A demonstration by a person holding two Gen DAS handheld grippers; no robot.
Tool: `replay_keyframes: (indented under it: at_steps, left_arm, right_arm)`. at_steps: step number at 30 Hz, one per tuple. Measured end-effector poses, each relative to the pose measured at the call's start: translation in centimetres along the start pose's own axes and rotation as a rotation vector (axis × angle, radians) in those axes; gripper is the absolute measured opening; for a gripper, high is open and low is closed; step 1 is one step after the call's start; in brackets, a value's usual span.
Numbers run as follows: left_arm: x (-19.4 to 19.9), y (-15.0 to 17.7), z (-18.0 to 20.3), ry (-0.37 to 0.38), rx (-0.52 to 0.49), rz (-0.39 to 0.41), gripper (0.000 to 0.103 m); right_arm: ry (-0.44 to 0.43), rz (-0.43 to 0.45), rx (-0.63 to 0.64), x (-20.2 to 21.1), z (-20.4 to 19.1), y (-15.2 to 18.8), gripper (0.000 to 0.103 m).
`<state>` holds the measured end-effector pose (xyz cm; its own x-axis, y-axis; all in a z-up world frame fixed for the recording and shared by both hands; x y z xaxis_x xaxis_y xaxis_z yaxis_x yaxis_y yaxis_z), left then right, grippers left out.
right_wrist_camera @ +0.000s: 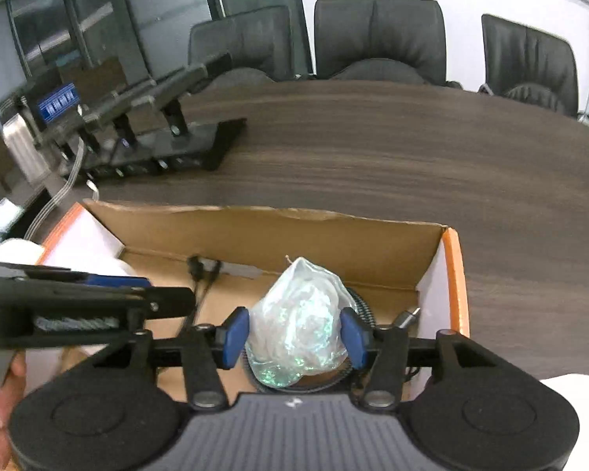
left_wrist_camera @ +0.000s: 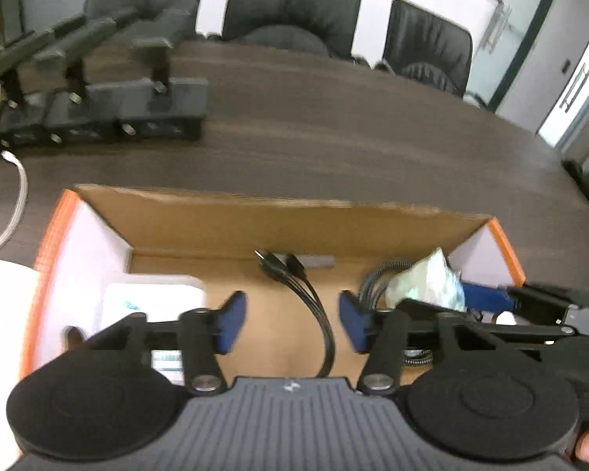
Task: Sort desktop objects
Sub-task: 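Lower black cable into cardboard box with left tool while right drops bag, then move both tools back to the pile of items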
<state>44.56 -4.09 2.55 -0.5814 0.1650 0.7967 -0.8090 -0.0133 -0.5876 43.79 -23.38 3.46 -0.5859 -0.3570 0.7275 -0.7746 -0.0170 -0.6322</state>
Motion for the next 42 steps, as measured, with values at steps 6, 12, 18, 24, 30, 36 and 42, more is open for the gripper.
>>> replay_keyframes:
  at_steps: [6,12,18,24,30,36,42]
  left_arm:
    - [6.4,-0.1,-1.5,-0.082,-0.009,0.058,0.091]
    - [11.8,2.1,-2.2,-0.178,-0.046,0.061,0.103]
    - [15.5,5.9,-2.5,-0.200,-0.058,0.051,0.103]
    - [18.9,12.3,-3.2,-0.169,-0.074,0.105,0.103]
    - [20.9,18.6,-3.8,-0.134,-0.072,0.160,0.103]
    - [22.4,25.7,-4.0,-0.048,-0.083,0.214,0.103]
    - [22.7,29.3,-3.6,-0.011,-0.136,0.246,0.103]
  right_arm:
    - [0.029,0.043,-0.029,5.3,-1.3,-0.6,0.061]
    - [0.055,0.046,0.012,11.3,-4.2,0.3,0.073]
    - [0.102,0.032,0.099,15.0,-7.0,3.6,0.076]
    - [0.097,0.103,0.203,18.8,-8.9,9.9,0.076]
    - [0.023,0.116,0.198,20.7,-9.8,16.3,0.076]
    - [-0.025,0.117,0.194,21.4,-9.4,22.9,0.076]
    - [0.023,0.157,0.261,22.3,-9.0,26.7,0.076]
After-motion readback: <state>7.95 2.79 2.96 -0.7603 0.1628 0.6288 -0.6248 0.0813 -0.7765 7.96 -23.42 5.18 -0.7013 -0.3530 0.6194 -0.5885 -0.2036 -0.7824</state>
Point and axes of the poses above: each gripper's, at about its wrist camera, not at the fingertips, and x roughly against the way its jaws point, z to its right, y to its underside, the point moved 4 cm from there along -x, roughly the way its jaws point, and after that the axes turned 4 degrees about -y, right-handed, at the moved point
